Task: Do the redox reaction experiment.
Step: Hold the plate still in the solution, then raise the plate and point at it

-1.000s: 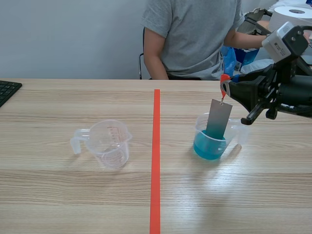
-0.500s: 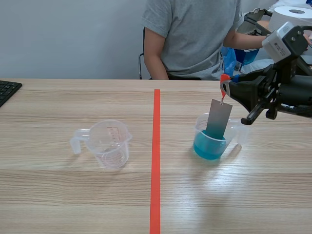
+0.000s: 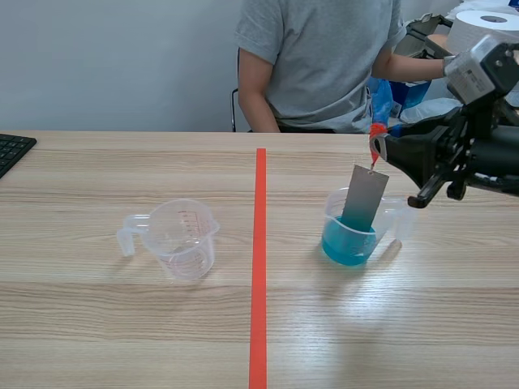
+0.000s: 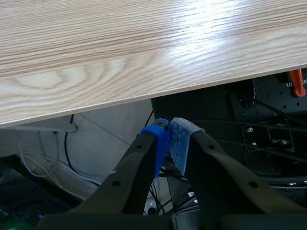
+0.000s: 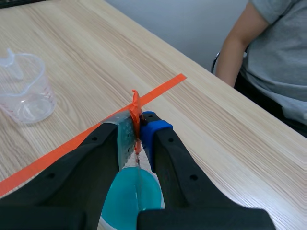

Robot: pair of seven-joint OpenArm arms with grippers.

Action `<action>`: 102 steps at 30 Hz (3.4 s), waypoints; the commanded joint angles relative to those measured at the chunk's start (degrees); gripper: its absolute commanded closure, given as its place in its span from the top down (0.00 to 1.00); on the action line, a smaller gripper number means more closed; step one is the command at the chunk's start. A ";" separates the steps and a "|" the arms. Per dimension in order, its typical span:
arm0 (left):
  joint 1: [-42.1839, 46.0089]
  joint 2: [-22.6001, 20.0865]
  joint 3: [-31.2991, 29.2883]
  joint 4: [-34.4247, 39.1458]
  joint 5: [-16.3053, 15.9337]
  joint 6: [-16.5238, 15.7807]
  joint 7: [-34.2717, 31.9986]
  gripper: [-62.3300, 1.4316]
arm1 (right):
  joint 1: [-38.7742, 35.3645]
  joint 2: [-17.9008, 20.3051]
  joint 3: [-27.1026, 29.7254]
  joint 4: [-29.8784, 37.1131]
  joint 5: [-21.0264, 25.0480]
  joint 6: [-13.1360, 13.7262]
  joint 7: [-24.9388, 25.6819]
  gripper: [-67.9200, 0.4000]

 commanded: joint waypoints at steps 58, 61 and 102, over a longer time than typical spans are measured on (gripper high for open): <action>0.04 0.11 -0.11 0.66 0.04 -0.13 -0.59 0.10 | -5.81 6.78 17.07 30.05 24.26 0.31 -17.75 0.03; 0.04 0.11 -0.11 0.66 0.04 -0.13 -0.59 0.10 | -5.79 6.78 17.07 30.05 24.46 0.31 -17.88 0.03; -19.28 -27.39 1.42 3.34 0.04 -12.63 -10.45 0.10 | -5.79 6.60 17.07 30.05 24.46 0.31 -18.08 0.03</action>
